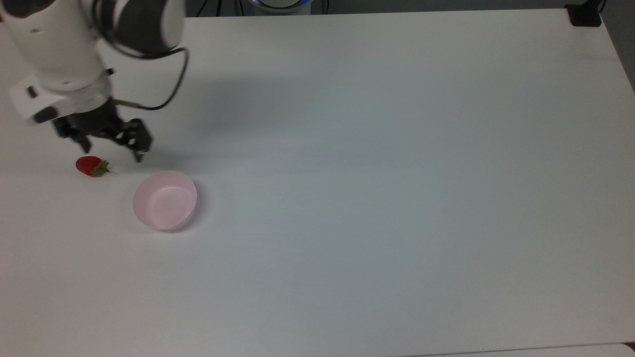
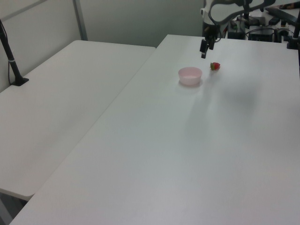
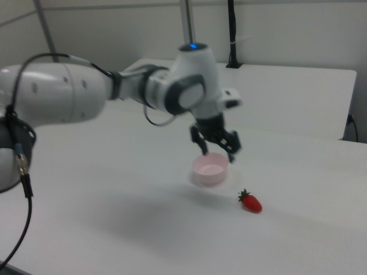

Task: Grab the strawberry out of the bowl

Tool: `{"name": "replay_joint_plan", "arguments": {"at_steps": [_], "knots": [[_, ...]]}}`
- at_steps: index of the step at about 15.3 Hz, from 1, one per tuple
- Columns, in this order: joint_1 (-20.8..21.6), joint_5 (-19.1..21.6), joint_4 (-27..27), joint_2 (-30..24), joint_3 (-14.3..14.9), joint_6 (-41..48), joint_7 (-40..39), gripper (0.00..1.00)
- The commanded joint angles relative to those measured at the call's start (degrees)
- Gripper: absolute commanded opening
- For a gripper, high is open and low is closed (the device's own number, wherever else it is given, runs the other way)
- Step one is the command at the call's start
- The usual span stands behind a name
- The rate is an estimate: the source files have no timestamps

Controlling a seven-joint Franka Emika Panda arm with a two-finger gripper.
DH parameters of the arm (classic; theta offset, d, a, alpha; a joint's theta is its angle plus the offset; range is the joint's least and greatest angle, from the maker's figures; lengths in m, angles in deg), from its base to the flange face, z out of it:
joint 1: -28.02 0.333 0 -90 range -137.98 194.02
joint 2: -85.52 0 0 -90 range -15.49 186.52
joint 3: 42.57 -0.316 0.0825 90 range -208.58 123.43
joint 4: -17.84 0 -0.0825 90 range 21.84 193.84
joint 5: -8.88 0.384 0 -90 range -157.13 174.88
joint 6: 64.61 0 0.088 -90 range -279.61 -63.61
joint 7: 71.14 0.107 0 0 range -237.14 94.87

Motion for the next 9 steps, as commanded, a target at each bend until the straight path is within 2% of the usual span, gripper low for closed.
{"name": "replay_joint_plan", "arguments": {"at_steps": [1, 4, 9], "knots": [[9.13, -0.01, 2.40, -10.44, 0.64, 13.35, 9.80, 1.00], [15.10, 0.43, 2.40, -17.04, 0.64, 24.26, 10.43, 1.00], [21.36, -0.10, 5.20, -23.99, 1.17, 27.71, 17.63, 1.00]]}}
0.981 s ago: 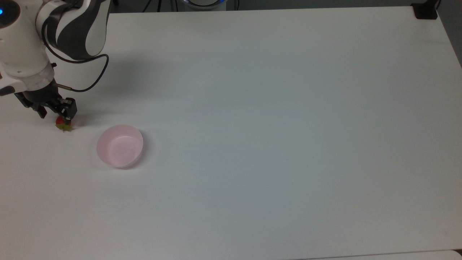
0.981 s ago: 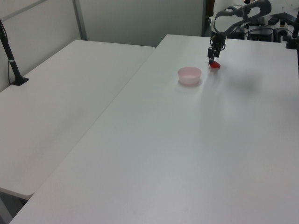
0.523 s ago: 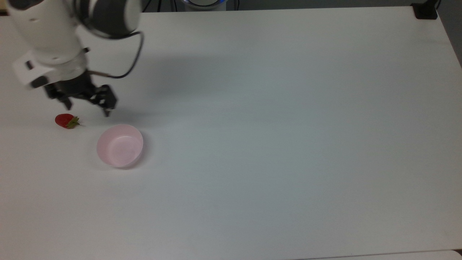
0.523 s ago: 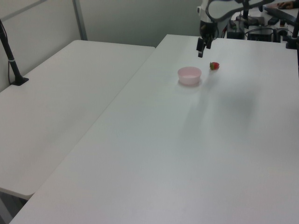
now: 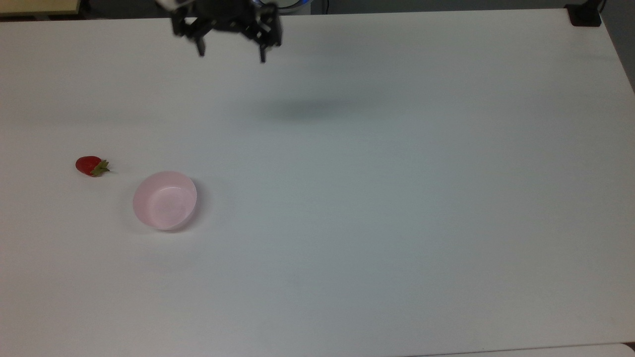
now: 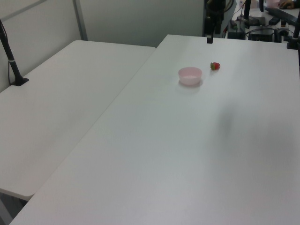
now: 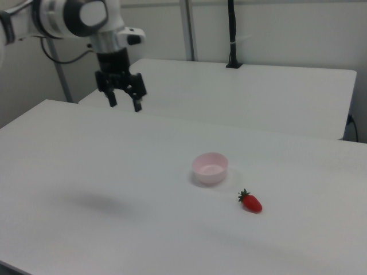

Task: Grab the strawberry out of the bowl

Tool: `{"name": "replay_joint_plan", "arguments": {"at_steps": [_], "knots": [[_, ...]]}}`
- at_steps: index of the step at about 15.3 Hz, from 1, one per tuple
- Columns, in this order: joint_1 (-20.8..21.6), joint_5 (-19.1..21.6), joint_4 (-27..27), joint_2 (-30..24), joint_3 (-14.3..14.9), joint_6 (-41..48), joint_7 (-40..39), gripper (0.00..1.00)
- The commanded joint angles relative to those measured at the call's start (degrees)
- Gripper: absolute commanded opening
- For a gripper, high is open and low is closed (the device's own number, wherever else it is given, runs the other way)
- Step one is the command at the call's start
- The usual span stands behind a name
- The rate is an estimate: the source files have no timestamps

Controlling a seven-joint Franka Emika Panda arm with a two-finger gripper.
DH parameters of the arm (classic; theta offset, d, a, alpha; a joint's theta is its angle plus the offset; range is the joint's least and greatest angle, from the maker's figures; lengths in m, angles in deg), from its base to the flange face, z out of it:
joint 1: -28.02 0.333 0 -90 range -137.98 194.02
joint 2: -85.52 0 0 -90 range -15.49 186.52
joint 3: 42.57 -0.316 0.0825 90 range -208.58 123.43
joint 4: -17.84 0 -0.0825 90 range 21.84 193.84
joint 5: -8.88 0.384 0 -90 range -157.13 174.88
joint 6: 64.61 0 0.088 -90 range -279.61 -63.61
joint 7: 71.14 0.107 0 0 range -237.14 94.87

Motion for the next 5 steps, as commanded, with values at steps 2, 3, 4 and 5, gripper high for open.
{"name": "replay_joint_plan", "arguments": {"at_steps": [2, 3, 4, 5], "knots": [[2.66, -0.10, 5.43, -5.70, 1.54, 0.26, 3.84, 1.00], [2.40, -0.19, 5.52, -5.70, 1.54, 0.26, 4.01, 1.00], [2.31, -0.45, 5.69, -5.61, 1.54, 0.18, 4.19, 1.00], [2.22, -1.06, 5.87, -5.53, 1.54, 0.09, 4.28, 1.00]]}}
